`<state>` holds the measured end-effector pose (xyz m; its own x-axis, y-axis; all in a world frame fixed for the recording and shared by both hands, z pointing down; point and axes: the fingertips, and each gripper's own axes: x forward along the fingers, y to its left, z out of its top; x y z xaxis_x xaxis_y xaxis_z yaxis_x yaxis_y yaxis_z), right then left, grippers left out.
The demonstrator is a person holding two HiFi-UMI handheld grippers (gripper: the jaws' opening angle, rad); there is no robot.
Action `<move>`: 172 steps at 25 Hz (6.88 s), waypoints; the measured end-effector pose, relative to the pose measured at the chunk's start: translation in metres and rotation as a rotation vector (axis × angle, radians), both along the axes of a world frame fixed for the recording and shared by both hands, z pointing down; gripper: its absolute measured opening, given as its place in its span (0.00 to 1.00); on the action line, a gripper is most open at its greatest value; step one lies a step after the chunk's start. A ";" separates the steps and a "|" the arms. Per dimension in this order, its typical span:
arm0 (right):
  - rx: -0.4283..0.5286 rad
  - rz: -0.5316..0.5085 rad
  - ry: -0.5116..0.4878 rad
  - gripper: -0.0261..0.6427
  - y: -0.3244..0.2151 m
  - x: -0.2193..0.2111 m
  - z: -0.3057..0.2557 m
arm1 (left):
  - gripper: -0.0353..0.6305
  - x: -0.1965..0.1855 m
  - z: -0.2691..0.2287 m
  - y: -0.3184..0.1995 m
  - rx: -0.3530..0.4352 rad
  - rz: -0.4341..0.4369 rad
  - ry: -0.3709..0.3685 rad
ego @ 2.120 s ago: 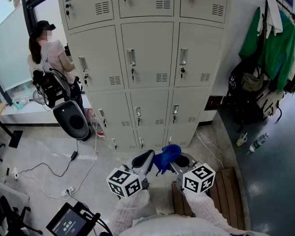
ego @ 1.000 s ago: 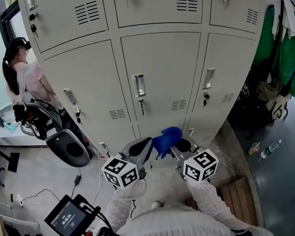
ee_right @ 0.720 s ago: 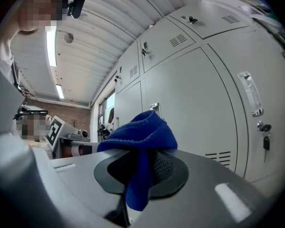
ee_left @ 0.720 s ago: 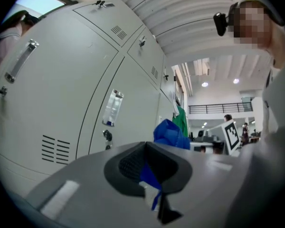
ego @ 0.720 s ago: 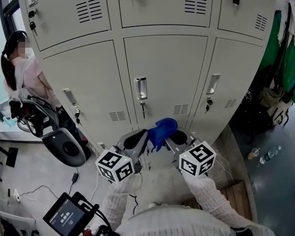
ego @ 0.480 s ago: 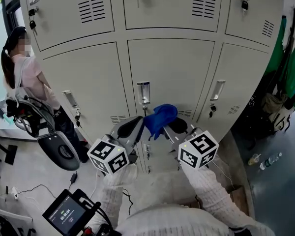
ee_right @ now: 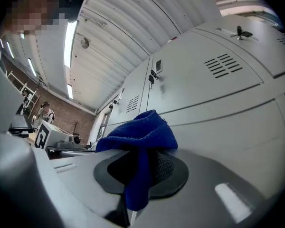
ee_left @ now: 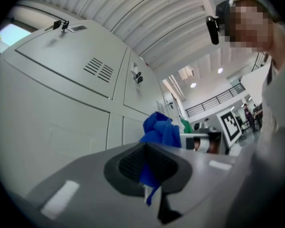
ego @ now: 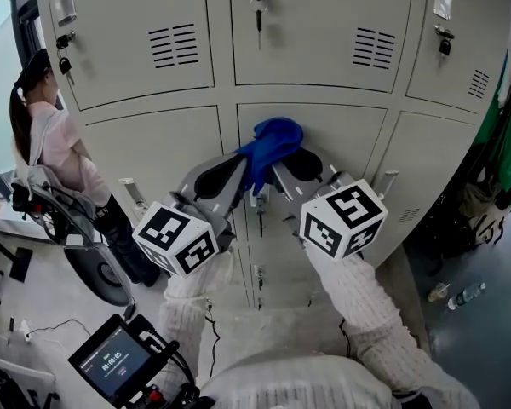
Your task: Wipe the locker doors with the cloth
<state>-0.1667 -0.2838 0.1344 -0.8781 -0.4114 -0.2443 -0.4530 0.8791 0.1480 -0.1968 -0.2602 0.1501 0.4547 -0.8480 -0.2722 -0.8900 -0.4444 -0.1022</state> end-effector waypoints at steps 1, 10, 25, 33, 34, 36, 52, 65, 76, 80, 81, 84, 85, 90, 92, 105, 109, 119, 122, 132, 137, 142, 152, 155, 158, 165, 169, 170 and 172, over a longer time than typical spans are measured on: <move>0.012 -0.002 0.002 0.11 -0.002 -0.005 -0.009 | 0.06 -0.002 -0.008 -0.002 0.012 -0.004 -0.006; -0.010 -0.019 0.005 0.11 -0.017 -0.019 -0.020 | 0.06 -0.022 -0.014 -0.012 0.013 -0.032 0.026; -0.035 -0.032 0.034 0.11 -0.019 -0.018 0.029 | 0.05 -0.032 0.043 -0.019 -0.074 -0.048 0.092; -0.086 -0.051 0.038 0.11 -0.022 -0.012 0.081 | 0.05 -0.017 0.095 -0.018 -0.123 -0.035 0.113; -0.096 -0.051 0.028 0.11 -0.023 -0.010 0.087 | 0.05 -0.015 0.104 -0.018 -0.137 -0.030 0.117; -0.111 -0.044 0.019 0.11 -0.025 -0.006 0.097 | 0.05 -0.011 0.120 -0.019 -0.165 -0.025 0.127; -0.352 0.045 0.133 0.11 -0.040 0.010 0.237 | 0.05 0.004 0.238 -0.003 -0.404 -0.020 0.214; -0.517 0.081 0.276 0.11 -0.043 0.011 0.326 | 0.06 0.033 0.288 -0.005 -0.539 0.026 0.242; -0.534 0.068 0.282 0.11 -0.041 0.012 0.325 | 0.05 0.036 0.270 -0.007 -0.504 0.017 0.215; -0.427 0.038 0.259 0.11 -0.021 0.023 0.281 | 0.06 0.039 0.236 0.003 -0.419 0.007 0.125; -0.379 0.041 0.252 0.11 -0.020 0.029 0.261 | 0.05 0.040 0.221 0.003 -0.385 0.011 0.097; -0.230 0.049 0.190 0.11 -0.020 0.047 0.187 | 0.06 0.049 0.162 0.000 -0.258 0.043 0.041; -0.179 0.051 0.166 0.11 -0.019 0.052 0.160 | 0.05 0.052 0.141 0.000 -0.215 0.057 0.022; 0.069 0.099 0.106 0.11 -0.009 0.071 0.048 | 0.06 0.068 0.059 0.012 -0.047 0.103 -0.092; 0.127 0.123 0.104 0.11 -0.010 0.074 0.020 | 0.06 0.070 0.038 0.012 -0.002 0.103 -0.117; 0.160 0.208 0.110 0.11 -0.041 0.069 -0.025 | 0.05 0.088 -0.022 -0.006 0.127 0.098 -0.162; 0.132 0.209 0.124 0.11 -0.052 0.067 -0.020 | 0.05 0.080 -0.024 -0.016 0.123 0.080 -0.141; 0.153 0.212 0.113 0.11 -0.052 0.066 -0.020 | 0.05 0.069 -0.015 -0.033 0.091 0.067 -0.130; 0.165 0.229 0.116 0.11 -0.052 0.065 -0.015 | 0.05 0.072 -0.004 -0.040 0.058 0.080 -0.143; 0.075 0.198 0.138 0.11 -0.054 0.065 0.037 | 0.06 0.077 0.041 -0.047 -0.039 0.110 -0.138; 0.026 0.198 0.206 0.11 -0.055 0.064 0.076 | 0.06 0.082 0.072 -0.048 -0.109 0.128 -0.136; -0.053 0.190 0.262 0.11 -0.057 0.065 0.123 | 0.06 0.088 0.112 -0.049 -0.199 0.147 -0.120; -0.250 0.215 0.340 0.11 -0.060 0.068 0.223 | 0.06 0.090 0.205 -0.046 -0.397 0.164 -0.038; -0.305 0.222 0.351 0.11 -0.062 0.069 0.253 | 0.06 0.090 0.232 -0.044 -0.455 0.163 -0.005; -0.342 0.218 0.362 0.11 -0.061 0.065 0.274 | 0.05 0.087 0.255 -0.046 -0.498 0.146 0.003; -0.428 0.208 0.432 0.11 -0.060 0.061 0.323 | 0.06 0.081 0.299 -0.043 -0.601 0.132 0.033; -0.442 0.204 0.433 0.11 -0.062 0.059 0.327 | 0.05 0.080 0.300 -0.043 -0.603 0.128 0.037; -0.452 0.201 0.427 0.11 -0.062 0.059 0.328 | 0.05 0.080 0.301 -0.043 -0.604 0.126 0.039; -0.475 0.199 0.414 0.11 -0.061 0.058 0.330 | 0.06 0.080 0.304 -0.042 -0.610 0.120 0.051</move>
